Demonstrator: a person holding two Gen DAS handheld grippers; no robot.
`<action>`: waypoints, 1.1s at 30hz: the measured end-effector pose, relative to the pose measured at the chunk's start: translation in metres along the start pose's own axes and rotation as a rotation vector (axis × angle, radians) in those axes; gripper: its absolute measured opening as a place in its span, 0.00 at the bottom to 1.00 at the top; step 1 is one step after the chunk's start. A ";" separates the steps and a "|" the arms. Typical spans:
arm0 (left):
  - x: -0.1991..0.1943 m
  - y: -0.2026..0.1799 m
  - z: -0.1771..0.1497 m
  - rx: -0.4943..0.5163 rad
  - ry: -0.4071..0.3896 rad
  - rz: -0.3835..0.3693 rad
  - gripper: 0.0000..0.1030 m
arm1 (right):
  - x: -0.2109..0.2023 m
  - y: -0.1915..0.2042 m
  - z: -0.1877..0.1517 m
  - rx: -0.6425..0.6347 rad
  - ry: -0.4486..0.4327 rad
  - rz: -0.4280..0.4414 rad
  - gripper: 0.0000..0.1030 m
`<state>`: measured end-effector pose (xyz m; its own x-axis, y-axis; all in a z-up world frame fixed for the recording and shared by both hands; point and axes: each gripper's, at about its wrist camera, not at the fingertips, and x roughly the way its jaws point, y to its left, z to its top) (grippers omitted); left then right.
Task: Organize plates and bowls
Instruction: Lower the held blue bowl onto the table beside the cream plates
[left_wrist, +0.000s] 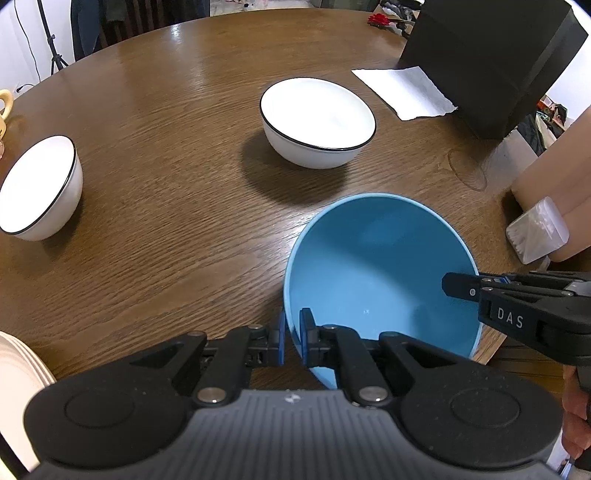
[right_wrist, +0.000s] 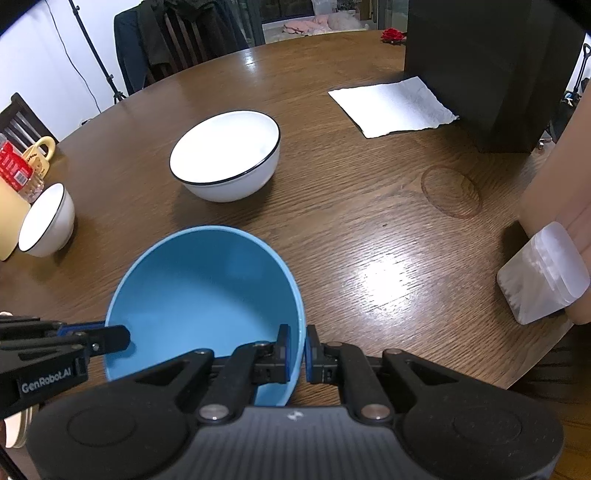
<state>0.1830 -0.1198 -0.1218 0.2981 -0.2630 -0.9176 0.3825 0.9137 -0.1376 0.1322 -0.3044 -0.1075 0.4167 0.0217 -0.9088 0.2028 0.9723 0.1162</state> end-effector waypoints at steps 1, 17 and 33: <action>0.000 0.000 0.000 0.001 -0.001 0.000 0.08 | 0.000 0.000 0.000 0.000 0.001 0.000 0.07; -0.001 -0.001 -0.002 -0.009 0.001 -0.013 0.10 | 0.007 -0.005 0.001 0.016 0.022 0.005 0.07; -0.023 0.010 -0.002 -0.052 -0.076 -0.016 0.53 | -0.007 -0.010 0.003 0.040 -0.009 0.057 0.23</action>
<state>0.1775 -0.1040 -0.1026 0.3589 -0.2987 -0.8843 0.3428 0.9234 -0.1728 0.1298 -0.3147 -0.1011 0.4361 0.0747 -0.8968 0.2136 0.9595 0.1838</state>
